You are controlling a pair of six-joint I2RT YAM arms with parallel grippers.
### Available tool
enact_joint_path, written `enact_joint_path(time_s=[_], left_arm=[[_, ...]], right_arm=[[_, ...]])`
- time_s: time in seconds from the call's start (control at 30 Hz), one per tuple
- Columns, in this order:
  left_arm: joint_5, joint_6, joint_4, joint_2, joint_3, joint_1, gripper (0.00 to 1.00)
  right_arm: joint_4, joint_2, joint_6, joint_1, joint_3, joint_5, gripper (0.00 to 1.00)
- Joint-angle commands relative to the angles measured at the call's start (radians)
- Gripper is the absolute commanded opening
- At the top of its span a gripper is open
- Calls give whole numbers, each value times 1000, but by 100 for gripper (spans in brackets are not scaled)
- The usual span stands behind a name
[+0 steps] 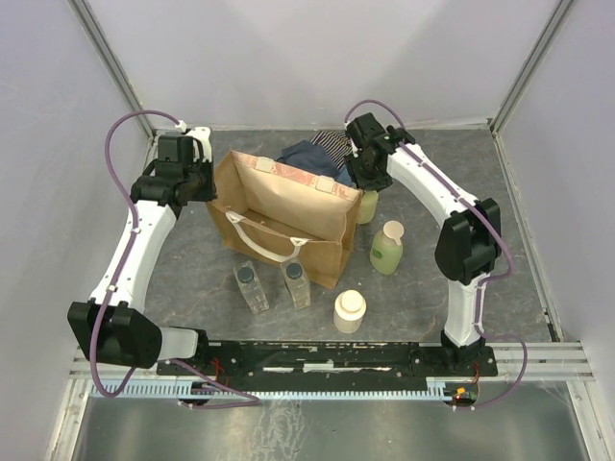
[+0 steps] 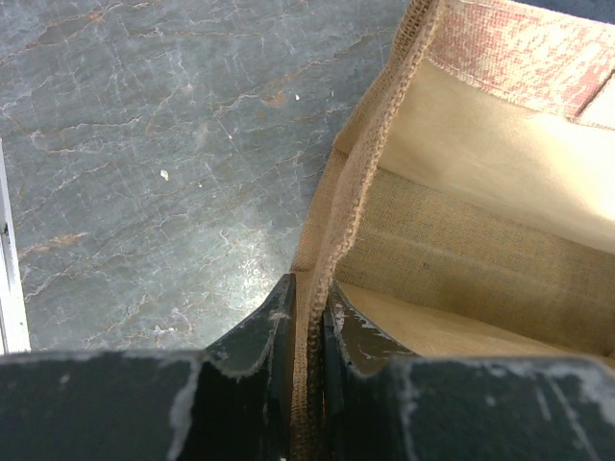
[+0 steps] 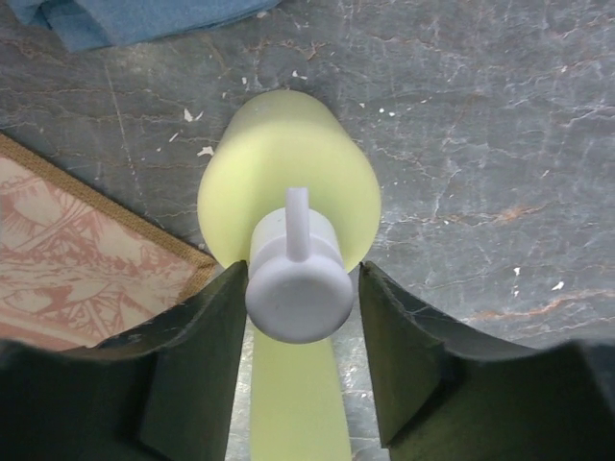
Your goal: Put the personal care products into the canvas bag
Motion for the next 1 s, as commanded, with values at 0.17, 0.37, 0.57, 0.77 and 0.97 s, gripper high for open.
enact_joint_path(time_s=[0.17, 0.37, 0.57, 0.77, 0.97], left_arm=[[1, 35, 18, -9, 13, -4, 20], [-2, 40, 16, 1, 27, -4, 21], [-2, 45, 17, 12, 36, -3, 21], [-3, 48, 17, 24, 42, -2, 21], [-3, 51, 17, 30, 45, -3, 21]], right_arm=[[27, 30, -13, -29, 65, 30, 60], [62, 26, 7, -42, 70, -27, 59], [81, 27, 24, -45, 86, -76, 59], [75, 27, 32, -46, 114, -95, 63], [39, 62, 36, -52, 146, -91, 60]])
